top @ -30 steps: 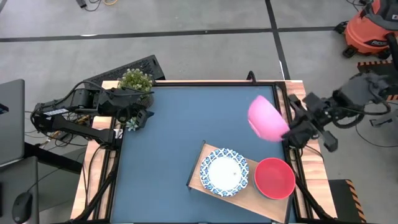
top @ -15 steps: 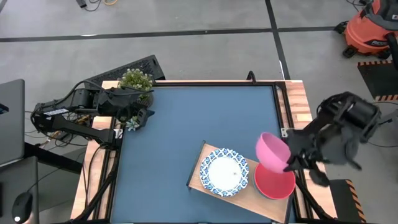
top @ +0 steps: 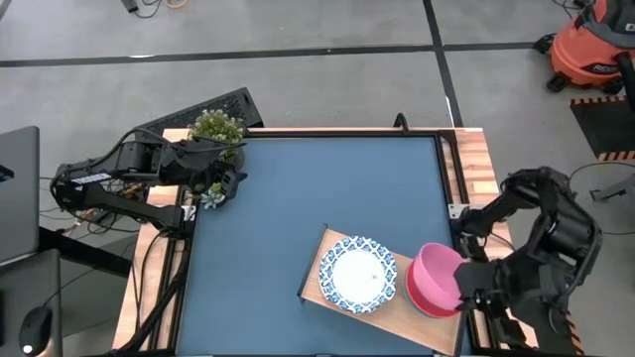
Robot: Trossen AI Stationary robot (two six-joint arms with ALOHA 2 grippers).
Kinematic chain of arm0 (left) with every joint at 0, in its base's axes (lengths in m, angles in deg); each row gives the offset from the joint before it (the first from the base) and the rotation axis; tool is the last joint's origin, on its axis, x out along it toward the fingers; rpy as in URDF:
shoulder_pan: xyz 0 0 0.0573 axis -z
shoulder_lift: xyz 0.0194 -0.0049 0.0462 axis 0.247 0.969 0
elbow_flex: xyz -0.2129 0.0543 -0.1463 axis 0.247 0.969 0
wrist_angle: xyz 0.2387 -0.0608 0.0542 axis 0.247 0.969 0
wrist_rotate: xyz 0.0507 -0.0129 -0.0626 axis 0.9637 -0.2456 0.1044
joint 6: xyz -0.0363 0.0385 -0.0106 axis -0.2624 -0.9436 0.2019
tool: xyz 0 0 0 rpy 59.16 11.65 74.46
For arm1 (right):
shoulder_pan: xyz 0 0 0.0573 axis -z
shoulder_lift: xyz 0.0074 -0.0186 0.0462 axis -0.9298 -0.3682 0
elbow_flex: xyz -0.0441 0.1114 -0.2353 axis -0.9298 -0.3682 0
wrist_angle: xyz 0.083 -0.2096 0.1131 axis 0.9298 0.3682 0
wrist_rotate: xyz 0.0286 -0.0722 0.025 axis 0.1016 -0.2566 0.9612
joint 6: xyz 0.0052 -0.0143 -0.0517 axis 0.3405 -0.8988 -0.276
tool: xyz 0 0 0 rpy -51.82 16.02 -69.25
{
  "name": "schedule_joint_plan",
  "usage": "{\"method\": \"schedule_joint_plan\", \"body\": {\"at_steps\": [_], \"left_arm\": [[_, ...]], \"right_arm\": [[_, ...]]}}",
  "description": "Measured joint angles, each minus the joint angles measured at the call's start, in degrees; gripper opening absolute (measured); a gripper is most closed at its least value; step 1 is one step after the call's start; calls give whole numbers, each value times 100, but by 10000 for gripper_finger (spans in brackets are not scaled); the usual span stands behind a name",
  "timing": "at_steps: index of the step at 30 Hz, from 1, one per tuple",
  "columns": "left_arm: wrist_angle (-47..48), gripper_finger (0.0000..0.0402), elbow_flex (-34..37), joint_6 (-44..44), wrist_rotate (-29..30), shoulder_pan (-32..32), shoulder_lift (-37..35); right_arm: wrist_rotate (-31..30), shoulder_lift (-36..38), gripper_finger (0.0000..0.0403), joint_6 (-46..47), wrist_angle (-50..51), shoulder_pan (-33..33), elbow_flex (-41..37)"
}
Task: Place and stack bowls onto a shelf
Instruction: Stack the pink bowl on top of the orange bowl on the shelf
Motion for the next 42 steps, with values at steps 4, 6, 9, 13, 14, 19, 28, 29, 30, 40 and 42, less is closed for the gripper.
{"method": "schedule_joint_plan", "body": {"at_steps": [4, 6, 9, 13, 14, 19, 28, 29, 30, 40, 42], "left_arm": [[0, 243, 0, 0, 20, 0, 11], [0, 243, 0, 0, 18, 0, 17], [0, 243, 0, 8, 18, 0, 15], [0, 243, 0, 9, 18, 0, 15], [0, 243, 0, 10, 18, 0, 15], [0, 243, 0, 20, 25, 2, 15], [2, 243, 0, -19, 29, 0, 15], [4, 243, 0, -27, 31, 0, 15], [8, 243, 0, -41, 31, 1, 15], [17, 243, 0, -44, 32, 0, 15], [17, 243, 0, -44, 31, 0, 15]], "right_arm": [[-34, -97, 23, -7, 3, 15, -1], [-32, -165, 23, -45, 3, 17, -1], [-21, -253, 23, -145, 4, 20, -1], [122, -326, 23, -155, 3, 20, -1], [129, -330, 23, -157, 0, 20, -1], [196, -329, 23, -162, 3, 20, -1], [614, -335, 23, -196, 7, 142, -355], [699, -335, 23, -188, 3, 164, -433], [755, -328, 23, -174, 9, 185, -502], [904, -309, 23, -157, 1, 443, -683], [998, -309, 27, -153, 3, 500, -683]]}}
